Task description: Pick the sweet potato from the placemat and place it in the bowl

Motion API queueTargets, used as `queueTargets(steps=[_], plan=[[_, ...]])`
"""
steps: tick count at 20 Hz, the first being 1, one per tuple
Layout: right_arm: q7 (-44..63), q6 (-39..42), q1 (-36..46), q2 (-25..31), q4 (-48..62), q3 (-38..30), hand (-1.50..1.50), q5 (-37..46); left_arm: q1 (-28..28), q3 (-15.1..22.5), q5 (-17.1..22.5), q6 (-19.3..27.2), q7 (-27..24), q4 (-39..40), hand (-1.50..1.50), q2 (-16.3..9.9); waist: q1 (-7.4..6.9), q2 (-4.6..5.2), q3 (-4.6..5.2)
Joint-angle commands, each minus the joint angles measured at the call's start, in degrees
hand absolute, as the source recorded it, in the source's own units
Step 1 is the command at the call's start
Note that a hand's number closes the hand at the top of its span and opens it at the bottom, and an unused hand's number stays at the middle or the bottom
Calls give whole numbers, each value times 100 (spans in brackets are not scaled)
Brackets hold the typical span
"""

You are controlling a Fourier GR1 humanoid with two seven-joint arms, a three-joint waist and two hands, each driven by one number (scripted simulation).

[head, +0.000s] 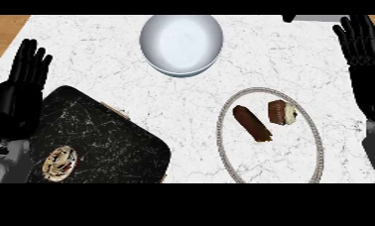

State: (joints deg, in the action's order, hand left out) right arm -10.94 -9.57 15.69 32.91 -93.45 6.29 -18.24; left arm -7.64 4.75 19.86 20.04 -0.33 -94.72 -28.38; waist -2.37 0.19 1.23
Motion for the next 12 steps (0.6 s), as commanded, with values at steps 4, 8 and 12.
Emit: queueTargets(steps=[4, 8, 12], plan=[[971, 268, 465, -264, 271, 1652, -150, 1062, -32, -16, 479, -554, -7, -96, 0, 205, 22, 2, -106], [1287, -431, 675, 1131, 774, 1623, -150, 3120, -39, 174, 644, -773, 71, 31, 0, 326, 200, -26, -20], [1478, -1350, 887, -499, 1575, 2366, -150, 3902, -218, 75, 857, -1095, -23, 339, 0, 484, 124, 18, -119]])
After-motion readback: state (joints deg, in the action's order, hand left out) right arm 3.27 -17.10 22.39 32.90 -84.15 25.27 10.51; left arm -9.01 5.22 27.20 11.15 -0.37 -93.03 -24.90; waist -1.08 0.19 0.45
